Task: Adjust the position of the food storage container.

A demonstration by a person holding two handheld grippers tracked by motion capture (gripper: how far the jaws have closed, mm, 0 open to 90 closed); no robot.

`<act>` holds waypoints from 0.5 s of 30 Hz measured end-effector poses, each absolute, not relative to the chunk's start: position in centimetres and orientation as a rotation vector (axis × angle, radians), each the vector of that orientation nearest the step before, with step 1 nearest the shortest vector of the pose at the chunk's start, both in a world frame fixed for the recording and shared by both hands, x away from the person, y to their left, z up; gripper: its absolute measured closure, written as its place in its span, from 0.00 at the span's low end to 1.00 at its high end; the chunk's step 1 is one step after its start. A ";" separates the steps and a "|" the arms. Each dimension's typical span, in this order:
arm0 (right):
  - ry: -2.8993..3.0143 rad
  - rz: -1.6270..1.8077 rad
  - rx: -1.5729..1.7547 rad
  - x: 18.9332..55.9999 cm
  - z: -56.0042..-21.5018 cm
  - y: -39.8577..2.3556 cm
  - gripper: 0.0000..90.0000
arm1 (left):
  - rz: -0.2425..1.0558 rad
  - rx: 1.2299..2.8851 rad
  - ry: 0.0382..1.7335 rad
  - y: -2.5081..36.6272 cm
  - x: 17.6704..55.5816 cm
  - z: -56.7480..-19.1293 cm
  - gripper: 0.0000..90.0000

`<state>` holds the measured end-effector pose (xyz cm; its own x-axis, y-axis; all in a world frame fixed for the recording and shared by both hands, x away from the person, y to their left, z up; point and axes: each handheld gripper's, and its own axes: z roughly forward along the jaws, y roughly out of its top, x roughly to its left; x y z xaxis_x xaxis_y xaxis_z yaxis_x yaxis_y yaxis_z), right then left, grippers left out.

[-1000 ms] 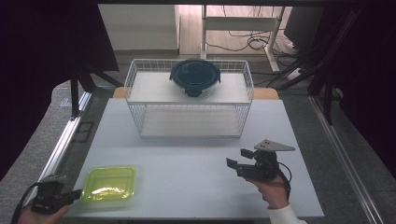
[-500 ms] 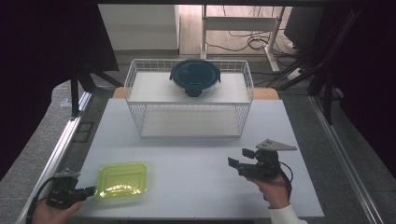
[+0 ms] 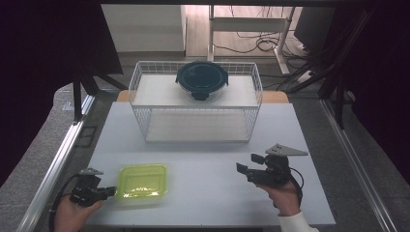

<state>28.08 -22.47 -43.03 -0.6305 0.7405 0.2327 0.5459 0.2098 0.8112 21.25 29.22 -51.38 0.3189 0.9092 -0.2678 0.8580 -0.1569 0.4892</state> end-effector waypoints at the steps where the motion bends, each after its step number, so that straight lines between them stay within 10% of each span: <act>1: 2.276 1.385 1.229 28.1 -43.1 -22.4 0.31 | 0.112 2.034 1.540 28.6 21.6 -51.4 1.00; 15: 2.287 1.385 1.228 28.1 -43.1 -22.5 0.31 | 0.089 2.079 1.448 24.5 24.1 -50.9 1.00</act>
<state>28.13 -22.47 -43.06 -0.6352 0.7357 0.2350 0.5493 0.2164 0.8071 24.07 24.50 -50.89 0.4034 0.8733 -0.2732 0.8332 -0.2272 0.5041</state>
